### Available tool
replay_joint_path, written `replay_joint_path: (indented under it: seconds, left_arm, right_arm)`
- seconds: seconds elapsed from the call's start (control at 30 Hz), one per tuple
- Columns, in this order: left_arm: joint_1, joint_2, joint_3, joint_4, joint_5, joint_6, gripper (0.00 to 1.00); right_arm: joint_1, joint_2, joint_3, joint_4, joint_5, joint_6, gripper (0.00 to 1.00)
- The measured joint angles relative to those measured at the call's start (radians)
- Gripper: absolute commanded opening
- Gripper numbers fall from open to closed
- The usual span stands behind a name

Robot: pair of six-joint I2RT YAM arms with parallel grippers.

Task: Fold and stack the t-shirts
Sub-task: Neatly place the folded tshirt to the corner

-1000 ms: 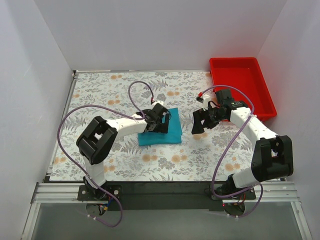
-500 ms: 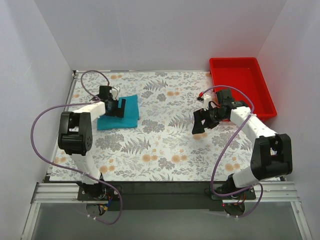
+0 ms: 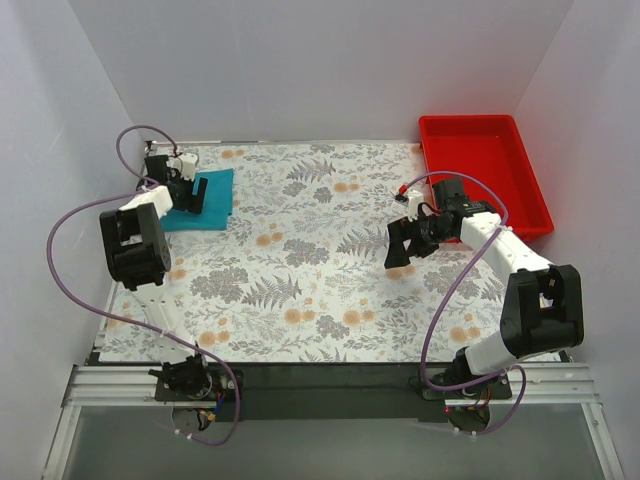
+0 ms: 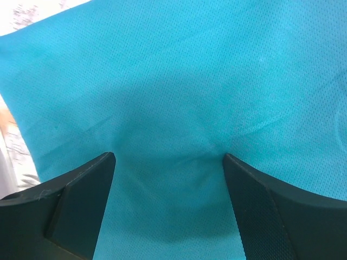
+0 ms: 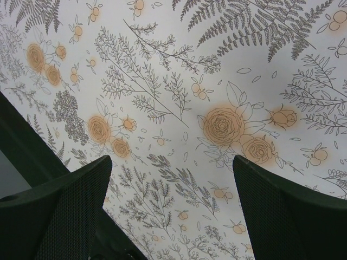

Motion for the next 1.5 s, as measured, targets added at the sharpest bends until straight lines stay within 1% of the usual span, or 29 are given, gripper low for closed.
replay_joint_path:
  seconds: [0.17, 0.4, 0.57, 0.73, 0.8, 0.87, 0.97, 1.0, 1.07, 1.2, 1.37, 1.5]
  left_arm:
    - [0.031, 0.048, 0.098, -0.045, 0.000, 0.021, 0.82]
    - [0.074, 0.044, 0.149, -0.175, -0.006, 0.061, 0.82]
    - [0.117, -0.036, 0.134, -0.293, 0.035, 0.061, 0.83]
    - [0.134, -0.222, 0.075, -0.397, 0.102, 0.054, 0.82]
    - [0.138, -0.274, 0.060, -0.439, 0.122, 0.060, 0.80]
    - [0.150, -0.288, 0.058, -0.481, 0.140, 0.070, 0.79]
    - [0.197, -0.259, 0.059, -0.551, 0.150, 0.097, 0.78]
    - [0.217, -0.242, 0.059, -0.574, 0.151, 0.108, 0.82]
    - [0.246, -0.212, 0.055, -0.607, 0.153, 0.132, 0.85]
    - [0.286, -0.197, -0.023, -0.619, 0.153, 0.161, 0.86]
    - [0.270, -0.196, -0.129, -0.571, 0.156, 0.146, 0.86]
    - [0.255, -0.194, -0.145, -0.494, 0.154, 0.103, 0.86]
  right_arm:
    - [0.000, 0.001, 0.000, 0.000, 0.000, 0.000, 0.98]
    - [0.000, 0.000, 0.001, 0.000, -0.012, 0.001, 0.98]
    - [-0.002, -0.016, 0.002, 0.000, -0.014, 0.000, 0.98]
    - [-0.013, -0.028, 0.002, 0.000, -0.036, 0.001, 0.98]
    - [-0.016, -0.028, 0.002, 0.000, -0.044, 0.001, 0.98]
    - [-0.019, -0.029, 0.002, 0.000, -0.049, 0.001, 0.98]
    - [-0.023, -0.036, 0.002, 0.000, -0.060, 0.002, 0.99]
    - [-0.024, -0.040, 0.002, 0.000, -0.063, 0.002, 0.98]
    - [-0.026, -0.045, 0.002, 0.000, -0.069, 0.002, 0.98]
    - [-0.027, -0.046, 0.002, 0.000, -0.071, 0.004, 0.98]
    - [-0.029, -0.047, 0.001, 0.000, -0.071, 0.005, 0.98]
    - [-0.032, -0.047, 0.001, 0.000, -0.071, 0.005, 0.98]
